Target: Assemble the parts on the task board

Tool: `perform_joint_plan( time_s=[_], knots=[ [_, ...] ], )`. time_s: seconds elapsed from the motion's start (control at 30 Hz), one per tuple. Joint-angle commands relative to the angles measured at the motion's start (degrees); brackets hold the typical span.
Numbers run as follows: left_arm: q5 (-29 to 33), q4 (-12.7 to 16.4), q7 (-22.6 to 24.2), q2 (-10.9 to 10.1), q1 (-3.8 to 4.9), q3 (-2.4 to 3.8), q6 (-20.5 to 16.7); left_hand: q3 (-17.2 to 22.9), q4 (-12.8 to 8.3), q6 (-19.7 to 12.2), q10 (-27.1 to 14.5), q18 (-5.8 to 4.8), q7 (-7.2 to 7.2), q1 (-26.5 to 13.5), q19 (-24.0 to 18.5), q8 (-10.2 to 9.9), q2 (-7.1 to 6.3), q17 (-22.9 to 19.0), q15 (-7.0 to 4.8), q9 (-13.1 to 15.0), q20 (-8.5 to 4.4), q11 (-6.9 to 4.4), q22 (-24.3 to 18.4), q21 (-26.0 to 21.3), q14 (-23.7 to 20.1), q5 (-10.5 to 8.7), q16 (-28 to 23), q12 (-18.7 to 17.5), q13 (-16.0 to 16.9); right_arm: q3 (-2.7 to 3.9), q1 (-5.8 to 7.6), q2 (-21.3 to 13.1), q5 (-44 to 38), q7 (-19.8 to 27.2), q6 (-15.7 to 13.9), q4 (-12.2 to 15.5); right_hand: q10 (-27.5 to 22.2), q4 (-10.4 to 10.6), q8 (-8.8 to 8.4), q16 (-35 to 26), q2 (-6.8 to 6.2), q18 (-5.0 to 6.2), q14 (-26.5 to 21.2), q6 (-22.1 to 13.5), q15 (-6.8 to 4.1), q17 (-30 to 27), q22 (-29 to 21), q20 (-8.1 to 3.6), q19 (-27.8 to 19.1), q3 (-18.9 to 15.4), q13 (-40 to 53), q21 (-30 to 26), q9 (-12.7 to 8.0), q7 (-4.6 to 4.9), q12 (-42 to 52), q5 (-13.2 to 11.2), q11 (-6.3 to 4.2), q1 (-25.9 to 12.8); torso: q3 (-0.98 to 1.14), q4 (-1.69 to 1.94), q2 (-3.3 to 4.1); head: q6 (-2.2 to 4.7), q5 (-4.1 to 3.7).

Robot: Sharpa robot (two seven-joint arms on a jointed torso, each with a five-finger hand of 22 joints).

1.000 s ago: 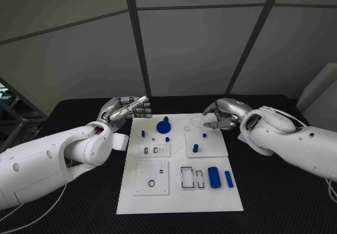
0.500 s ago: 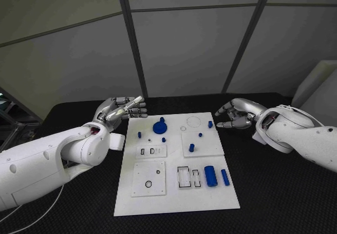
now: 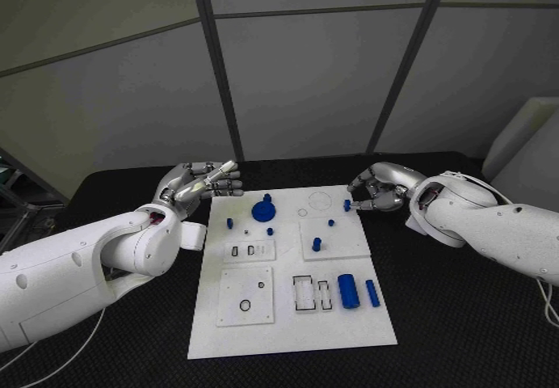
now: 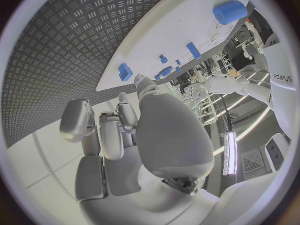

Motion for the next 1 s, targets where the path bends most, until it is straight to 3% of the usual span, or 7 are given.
perform_joint_plan(
  time_s=[0.03, 1.0],
  knots=[
    [-0.3, 0.0, 0.6, 0.1, 0.08, 0.05, 0.7, 0.0, -0.4, 0.3, 0.1, -0.70, 0.30, -0.1, -0.4, -0.3, 0.53, 0.1, -0.05, 0.0, -0.18, 0.25, -0.1, -0.2, -0.3, -0.34, -0.2, -0.3, 0.1, 0.05, -0.04, 0.7, -1.7, 0.3, 1.2, -0.7, 0.3, -0.4, -0.10, 0.2, 0.21, 0.69, 4.0, -0.3, 0.13, 5.9, 0.1, -0.21, 0.0, 0.1, 0.1, 0.1, -0.1, 0.05, 0.4, 0.2, -0.05, 0.7, 0.04, -0.03, 0.02, -0.03, 0.02],
    [-0.3, -0.3, 0.6, 0.4, 0.05, 0.05, 0.8, 0.0, -0.4, 0.3, 0.1, -0.70, 0.30, -0.1, -0.4, -0.3, 0.53, 0.1, -0.05, 0.0, -0.18, 0.25, -0.1, -0.2, -0.3, -0.34, -0.2, -0.3, 0.1, 0.04, -0.59, 3.1, -2.5, -0.4, 4.3, -3.9, 1.1, -1.2, 1.07, 0.5, 1.29, 0.56, 4.2, 2.4, 0.04, 6.6, 0.7, -0.34, 0.6, 0.2, 0.9, 0.4, 0.4, 0.01, 1.2, -0.3, -0.13, 1.6, 0.12, -0.04, 0.08, -0.38, 0.08]
  ],
)
